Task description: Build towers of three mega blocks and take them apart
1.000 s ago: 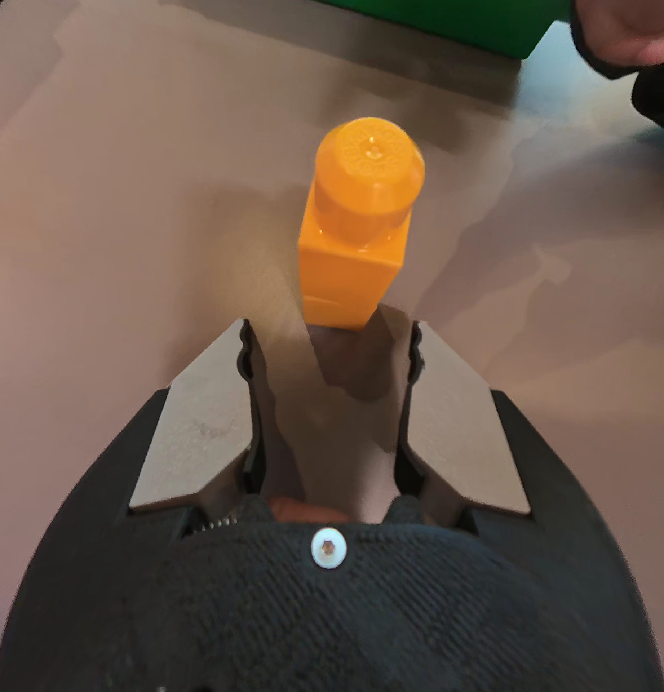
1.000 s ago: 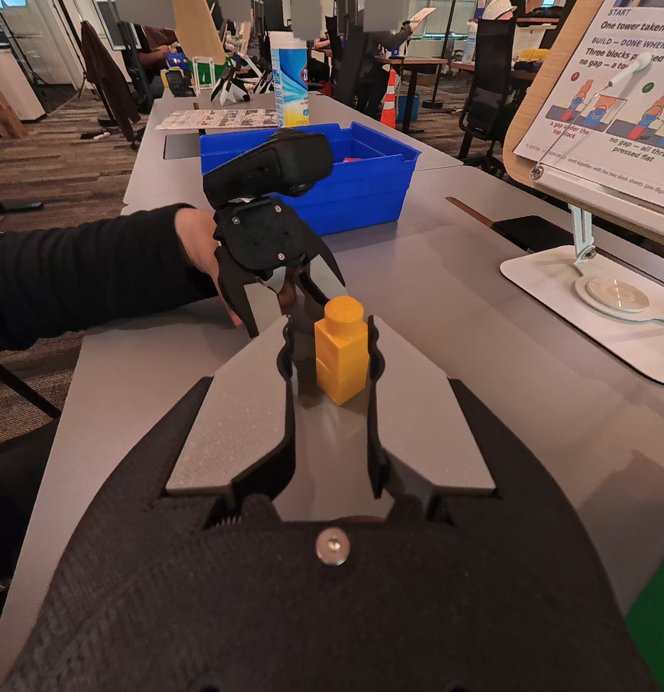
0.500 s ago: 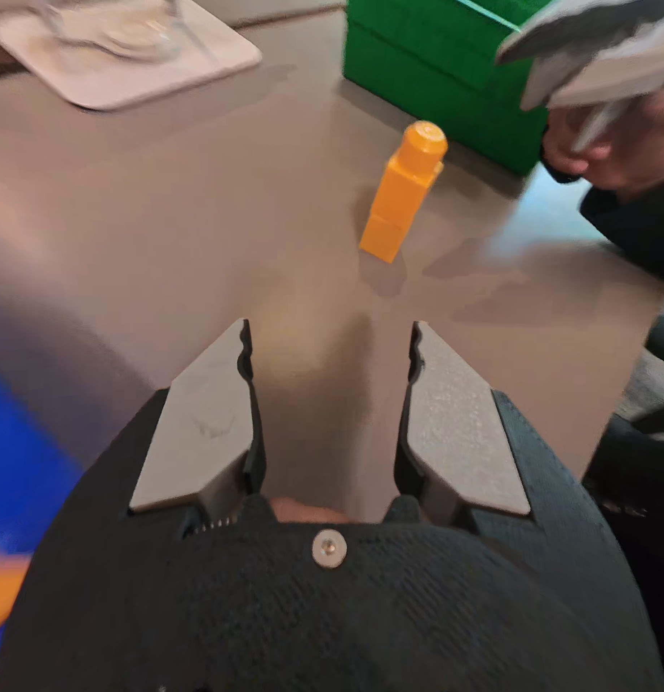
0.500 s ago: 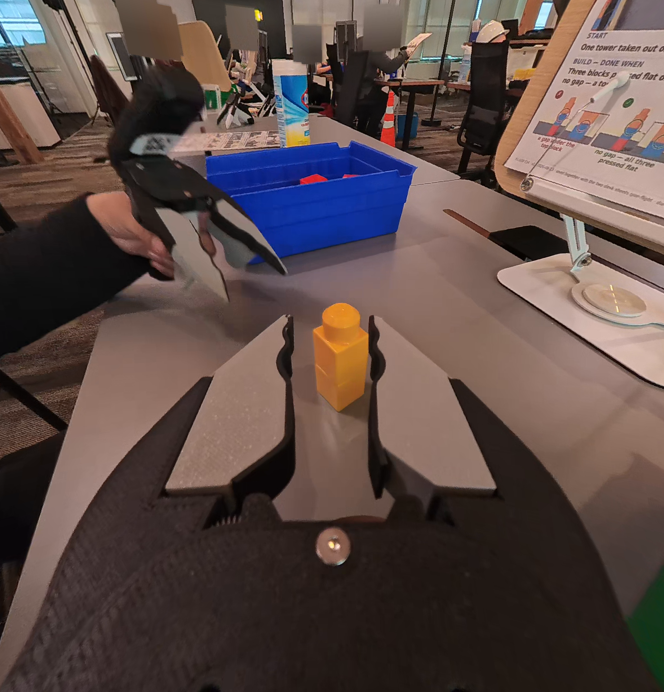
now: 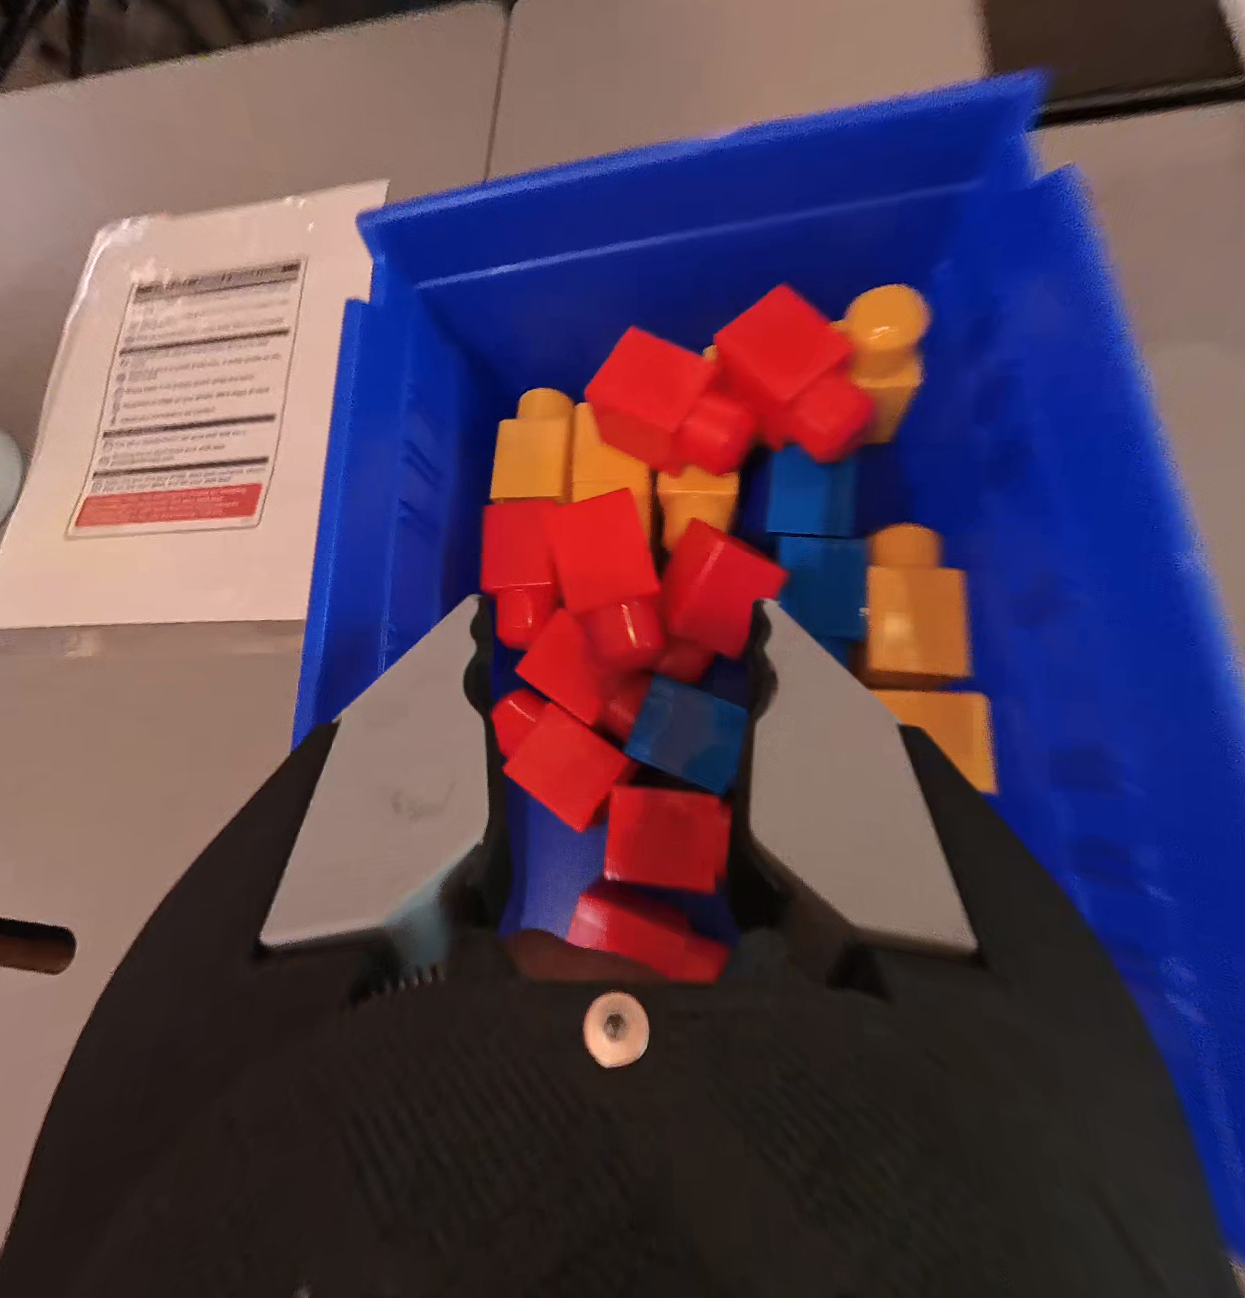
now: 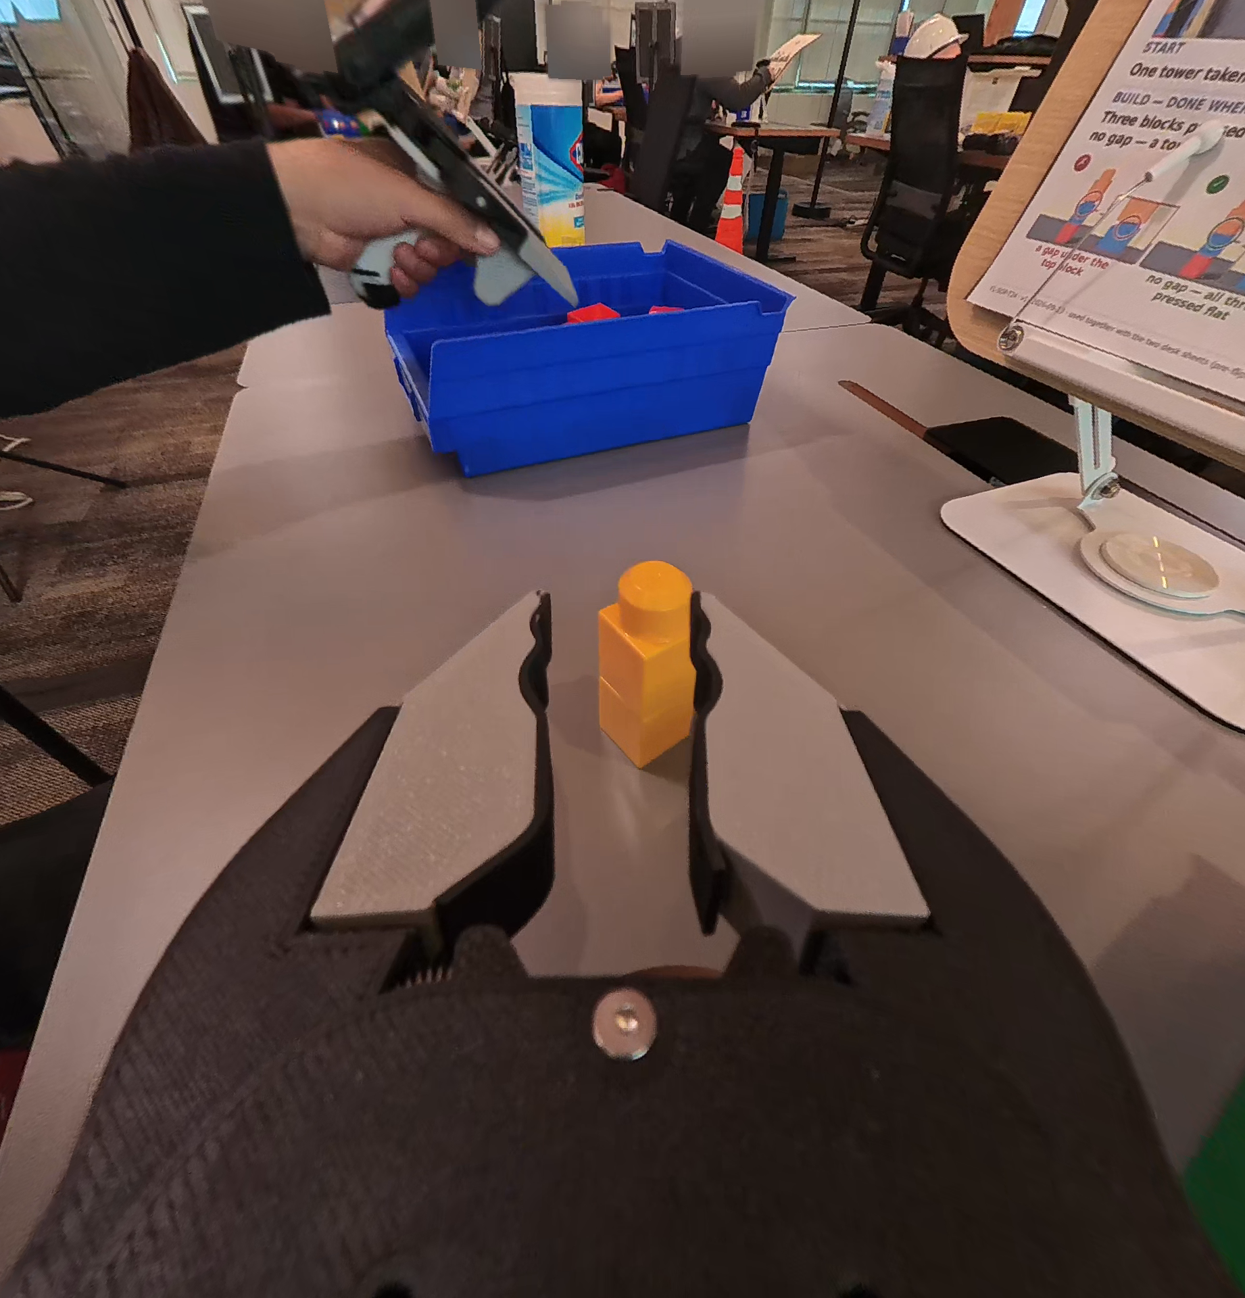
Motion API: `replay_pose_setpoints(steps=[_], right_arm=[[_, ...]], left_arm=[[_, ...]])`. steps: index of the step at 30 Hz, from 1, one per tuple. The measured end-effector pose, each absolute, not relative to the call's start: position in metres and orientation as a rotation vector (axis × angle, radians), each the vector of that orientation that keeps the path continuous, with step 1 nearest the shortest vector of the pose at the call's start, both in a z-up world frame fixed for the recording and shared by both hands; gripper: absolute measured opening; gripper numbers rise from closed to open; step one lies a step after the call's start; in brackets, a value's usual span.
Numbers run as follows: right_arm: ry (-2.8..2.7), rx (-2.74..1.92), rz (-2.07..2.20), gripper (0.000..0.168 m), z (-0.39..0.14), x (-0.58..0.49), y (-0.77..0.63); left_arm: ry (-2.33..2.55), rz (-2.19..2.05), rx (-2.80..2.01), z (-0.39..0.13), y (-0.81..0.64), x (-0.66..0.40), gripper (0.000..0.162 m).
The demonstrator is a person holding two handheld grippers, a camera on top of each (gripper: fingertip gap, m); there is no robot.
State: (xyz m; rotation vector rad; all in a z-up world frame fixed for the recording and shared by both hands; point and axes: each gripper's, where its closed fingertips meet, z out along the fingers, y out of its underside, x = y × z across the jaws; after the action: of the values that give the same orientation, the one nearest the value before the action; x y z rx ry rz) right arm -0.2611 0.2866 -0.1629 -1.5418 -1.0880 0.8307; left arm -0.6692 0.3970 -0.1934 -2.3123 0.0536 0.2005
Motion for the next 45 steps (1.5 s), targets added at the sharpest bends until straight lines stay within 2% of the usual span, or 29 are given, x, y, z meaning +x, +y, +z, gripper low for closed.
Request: replay_pose_setpoints(steps=[4, 6, 10, 13, 16, 19, 23, 30, 34, 37, 38, 40, 44, 45], right_arm=[[-1.076, -1.544, 0.831, 0.036, -0.162, -0.258, 0.289], [-1.067, -1.543, 0.835, 0.036, -0.16, -0.257, 0.29], [-1.056, -1.548, 0.866, 0.036, -0.158, -0.256, 0.289], [-1.059, -1.547, 0.887, 0.036, -0.156, -0.258, 0.286], [-1.079, -1.545, 0.926, 0.036, -0.156, -0.263, 0.279], [-1.097, -1.531, 1.012, 0.038, -0.154, -0.269, 0.268], [-1.113, -1.507, 1.272, 0.051, -0.142, -0.274, 0.246], [-1.042, -1.502, 1.48, 0.065, -0.127, -0.272, 0.239], [-1.06, -1.565, 1.394, 0.059, -0.14, -0.278, 0.242], [-1.082, -1.604, 1.248, 0.025, -0.152, -0.279, 0.25], [-1.089, -1.601, 1.233, 0.023, -0.153, -0.279, 0.25], [-1.099, -1.589, 1.27, 0.031, -0.152, -0.28, 0.247], [-1.102, -1.574, 1.283, 0.028, -0.15, -0.278, 0.246], [-1.101, -1.573, 1.264, 0.033, -0.149, -0.276, 0.248]], left_arm=[[0.003, 0.257, -2.391, -0.232, 0.419, -0.678, 0.055], [-0.01, 0.269, -2.351, -0.229, 0.426, -0.679, 0.033], [0.085, 0.33, -2.292, -0.206, 0.427, -0.675, 0.033], [0.176, 0.215, -2.204, -0.176, 0.425, -0.645, 0.033], [0.457, -0.013, -1.983, -0.127, 0.414, -0.563, 0.032], [0.961, -0.017, -1.632, -0.092, 0.368, -0.454, 0.032], [1.497, 0.007, -1.251, -0.108, 0.288, -0.341, 0.033], [1.787, 0.393, -0.976, -0.138, 0.26, -0.288, 0.033], [1.848, 0.493, -0.899, -0.148, 0.254, -0.274, 0.032], [1.851, 0.47, -0.894, -0.149, 0.25, -0.269, 0.032], [1.853, 0.468, -0.895, -0.149, 0.25, -0.268, 0.032], [1.858, 0.471, -0.898, -0.15, 0.249, -0.269, 0.032], [1.863, 0.445, -0.909, -0.148, 0.247, -0.271, 0.032], [1.865, 0.443, -0.915, -0.148, 0.247, -0.273, 0.032]])
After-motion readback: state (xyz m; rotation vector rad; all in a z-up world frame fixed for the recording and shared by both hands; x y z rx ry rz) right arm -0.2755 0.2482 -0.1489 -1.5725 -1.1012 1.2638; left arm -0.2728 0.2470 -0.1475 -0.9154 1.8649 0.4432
